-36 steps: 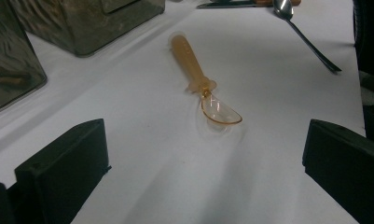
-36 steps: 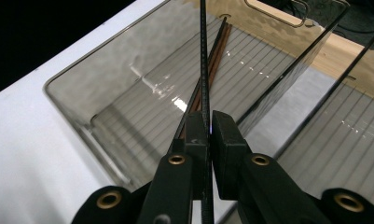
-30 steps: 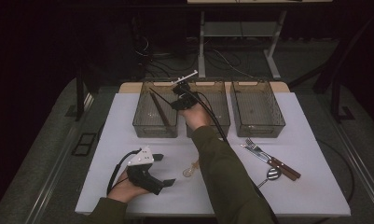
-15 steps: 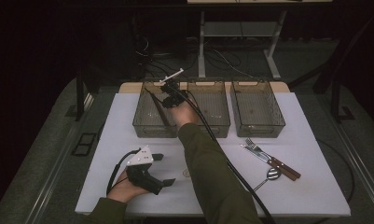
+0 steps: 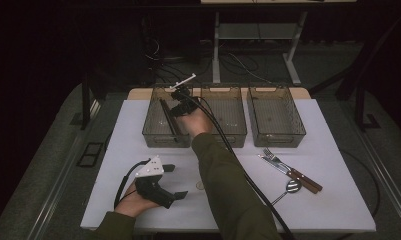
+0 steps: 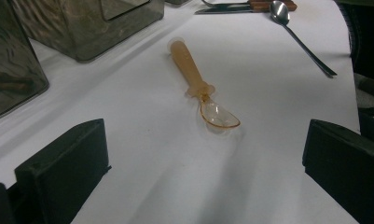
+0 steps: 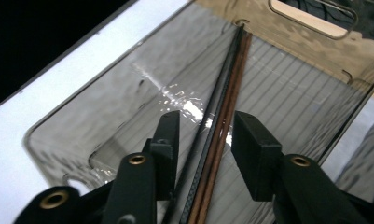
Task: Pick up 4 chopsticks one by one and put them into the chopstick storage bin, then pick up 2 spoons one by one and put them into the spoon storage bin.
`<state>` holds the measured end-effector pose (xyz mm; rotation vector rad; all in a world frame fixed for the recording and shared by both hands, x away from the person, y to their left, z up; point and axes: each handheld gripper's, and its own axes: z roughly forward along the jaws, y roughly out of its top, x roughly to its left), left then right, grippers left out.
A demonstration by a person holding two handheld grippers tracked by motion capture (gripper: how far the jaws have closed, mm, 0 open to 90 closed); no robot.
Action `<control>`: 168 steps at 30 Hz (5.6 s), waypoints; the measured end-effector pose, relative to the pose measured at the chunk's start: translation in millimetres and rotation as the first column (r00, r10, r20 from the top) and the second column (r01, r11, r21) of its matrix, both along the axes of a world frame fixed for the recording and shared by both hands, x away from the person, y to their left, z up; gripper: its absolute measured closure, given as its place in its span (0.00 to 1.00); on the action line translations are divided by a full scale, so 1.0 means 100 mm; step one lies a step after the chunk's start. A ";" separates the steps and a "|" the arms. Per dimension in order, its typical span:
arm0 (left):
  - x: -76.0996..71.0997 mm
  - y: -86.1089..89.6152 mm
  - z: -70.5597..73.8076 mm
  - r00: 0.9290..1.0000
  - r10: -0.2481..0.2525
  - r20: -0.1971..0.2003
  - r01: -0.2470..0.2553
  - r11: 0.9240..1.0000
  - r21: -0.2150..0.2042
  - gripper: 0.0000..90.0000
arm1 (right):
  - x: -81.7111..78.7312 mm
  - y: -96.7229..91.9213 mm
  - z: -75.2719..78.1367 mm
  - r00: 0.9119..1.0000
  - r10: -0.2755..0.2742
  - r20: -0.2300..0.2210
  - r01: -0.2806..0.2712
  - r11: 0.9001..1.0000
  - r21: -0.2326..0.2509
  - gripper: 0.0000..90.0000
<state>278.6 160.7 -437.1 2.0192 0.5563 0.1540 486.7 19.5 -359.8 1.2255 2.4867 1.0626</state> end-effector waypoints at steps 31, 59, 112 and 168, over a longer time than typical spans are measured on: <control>-0.01 -0.01 -0.02 1.000 0.013 -0.007 -0.013 1.000 0.011 0.00 | -0.56 -1.00 0.15 0.982 0.141 0.128 -0.154 0.984 0.094 0.34; 0.00 0.00 -0.05 0.998 0.055 -0.015 -0.054 0.998 0.040 0.00 | -1.27 -2.32 -0.08 0.981 0.128 0.148 -0.150 0.978 0.146 0.34; -0.03 -0.03 -0.03 0.999 0.039 -0.003 -0.039 0.998 0.058 0.00 | -2.09 -3.78 -0.72 1.000 0.006 -0.026 -0.004 0.999 0.045 0.73; -0.03 -0.04 -0.03 0.999 0.035 -0.007 -0.034 0.998 0.058 0.00 | -1.95 -3.79 -0.45 0.999 0.047 0.020 -0.050 0.971 0.234 0.99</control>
